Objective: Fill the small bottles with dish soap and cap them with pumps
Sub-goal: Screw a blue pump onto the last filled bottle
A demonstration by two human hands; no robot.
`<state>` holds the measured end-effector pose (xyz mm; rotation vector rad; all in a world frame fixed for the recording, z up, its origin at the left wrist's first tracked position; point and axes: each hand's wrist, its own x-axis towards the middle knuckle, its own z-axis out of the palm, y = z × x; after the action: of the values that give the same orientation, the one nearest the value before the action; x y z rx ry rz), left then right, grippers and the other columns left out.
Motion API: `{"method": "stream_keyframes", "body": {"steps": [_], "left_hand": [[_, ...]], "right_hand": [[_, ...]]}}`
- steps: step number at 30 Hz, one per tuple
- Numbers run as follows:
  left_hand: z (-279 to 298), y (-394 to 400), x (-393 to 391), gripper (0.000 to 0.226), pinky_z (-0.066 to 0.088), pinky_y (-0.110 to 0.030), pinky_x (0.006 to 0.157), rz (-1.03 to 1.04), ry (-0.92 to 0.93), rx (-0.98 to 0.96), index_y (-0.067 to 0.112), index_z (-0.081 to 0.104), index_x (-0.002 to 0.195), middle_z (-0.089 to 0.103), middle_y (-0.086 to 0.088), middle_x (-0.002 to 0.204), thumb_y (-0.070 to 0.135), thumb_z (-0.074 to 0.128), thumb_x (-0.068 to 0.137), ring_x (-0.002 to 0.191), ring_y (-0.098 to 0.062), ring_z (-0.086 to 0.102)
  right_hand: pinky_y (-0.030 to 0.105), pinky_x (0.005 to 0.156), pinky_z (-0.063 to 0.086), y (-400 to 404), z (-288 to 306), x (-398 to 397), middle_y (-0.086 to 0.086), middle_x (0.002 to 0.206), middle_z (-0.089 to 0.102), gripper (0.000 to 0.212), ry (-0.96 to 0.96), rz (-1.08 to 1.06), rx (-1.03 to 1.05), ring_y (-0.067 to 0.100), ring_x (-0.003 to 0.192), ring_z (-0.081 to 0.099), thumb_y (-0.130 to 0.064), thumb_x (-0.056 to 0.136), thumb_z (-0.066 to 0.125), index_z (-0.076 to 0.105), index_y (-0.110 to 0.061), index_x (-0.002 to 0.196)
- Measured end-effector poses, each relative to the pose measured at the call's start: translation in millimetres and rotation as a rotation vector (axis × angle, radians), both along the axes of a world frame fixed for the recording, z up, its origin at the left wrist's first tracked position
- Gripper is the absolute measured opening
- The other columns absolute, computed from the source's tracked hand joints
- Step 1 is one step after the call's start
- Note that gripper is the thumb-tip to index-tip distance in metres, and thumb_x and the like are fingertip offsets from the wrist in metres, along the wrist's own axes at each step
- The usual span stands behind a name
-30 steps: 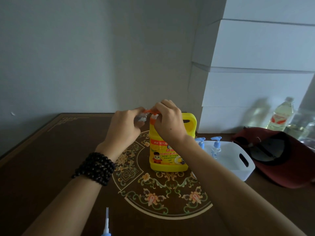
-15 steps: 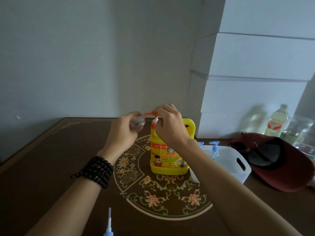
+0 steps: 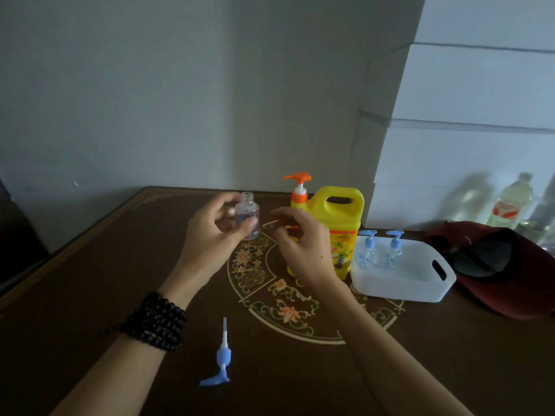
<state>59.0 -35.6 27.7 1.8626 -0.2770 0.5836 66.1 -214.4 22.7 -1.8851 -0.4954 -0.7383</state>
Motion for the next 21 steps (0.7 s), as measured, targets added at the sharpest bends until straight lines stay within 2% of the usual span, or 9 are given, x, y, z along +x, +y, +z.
{"method": "stream_keyframes", "body": {"steps": [5, 9, 13, 15, 17, 19, 21], "left_hand": [[-31, 27, -53, 0.043, 0.062, -0.031, 0.079, 0.036, 0.049, 0.025, 0.050, 0.061, 0.109, 0.071, 0.023, 0.109, 0.055, 0.076, 0.069, 0.100, -0.001, 0.071], [-60, 46, -89, 0.042, 0.063, -0.036, 0.080, 0.082, 0.091, 0.029, 0.045, 0.062, 0.109, 0.073, 0.018, 0.107, 0.049, 0.078, 0.070, 0.096, -0.003, 0.073], [-80, 62, -115, 0.044, 0.062, -0.037, 0.084, 0.118, 0.128, 0.020, 0.043, 0.063, 0.108, 0.075, 0.017, 0.106, 0.049, 0.079, 0.068, 0.097, -0.003, 0.073], [-85, 65, -123, 0.044, 0.061, -0.034, 0.084, 0.127, 0.139, 0.014, 0.045, 0.062, 0.107, 0.074, 0.020, 0.105, 0.050, 0.079, 0.066, 0.097, -0.001, 0.072], [-87, 67, -131, 0.044, 0.060, -0.031, 0.084, 0.139, 0.137, 0.006, 0.046, 0.062, 0.107, 0.074, 0.022, 0.106, 0.050, 0.078, 0.066, 0.097, 0.001, 0.072], [-88, 68, -135, 0.044, 0.059, -0.028, 0.083, 0.145, 0.139, 0.014, 0.044, 0.062, 0.108, 0.073, 0.023, 0.106, 0.052, 0.078, 0.067, 0.098, 0.001, 0.071], [-87, 70, -139, 0.044, 0.059, -0.027, 0.083, 0.148, 0.144, 0.018, 0.043, 0.062, 0.109, 0.072, 0.024, 0.106, 0.050, 0.079, 0.069, 0.099, 0.002, 0.071]], "right_hand": [[0.014, 0.070, 0.051, 9, -29, -38, -0.006, 0.093, 0.071, 0.026, 0.055, 0.113, -0.073, 0.002, 0.083, 0.065, -0.005, 0.081, 0.060, 0.071, -0.016, 0.103], [0.011, 0.071, 0.050, 20, -55, -65, -0.003, 0.095, 0.072, 0.029, 0.055, 0.246, -0.243, 0.004, 0.084, 0.065, -0.007, 0.078, 0.056, 0.072, -0.014, 0.102], [0.027, 0.080, 0.052, 29, -81, -78, 0.000, 0.098, 0.073, 0.027, -0.028, 0.377, -0.526, 0.010, 0.092, 0.064, 0.000, 0.081, 0.059, 0.073, -0.013, 0.099], [0.035, 0.087, 0.047, 31, -93, -78, -0.004, 0.109, 0.071, 0.031, -0.032, 0.430, -0.716, 0.014, 0.106, 0.059, -0.001, 0.080, 0.063, 0.072, -0.017, 0.105], [0.040, 0.088, 0.037, 34, -102, -79, -0.009, 0.120, 0.065, 0.044, -0.060, 0.425, -0.913, 0.015, 0.119, 0.049, 0.002, 0.077, 0.065, 0.068, -0.025, 0.112], [0.037, 0.085, 0.027, 36, -108, -78, -0.012, 0.123, 0.063, 0.050, -0.138, 0.420, -1.038, 0.014, 0.123, 0.043, 0.004, 0.076, 0.064, 0.066, -0.028, 0.115], [0.035, 0.083, 0.022, 37, -110, -76, -0.012, 0.120, 0.064, 0.050, -0.197, 0.439, -1.105, 0.014, 0.122, 0.044, 0.006, 0.075, 0.063, 0.067, -0.028, 0.112]]}}
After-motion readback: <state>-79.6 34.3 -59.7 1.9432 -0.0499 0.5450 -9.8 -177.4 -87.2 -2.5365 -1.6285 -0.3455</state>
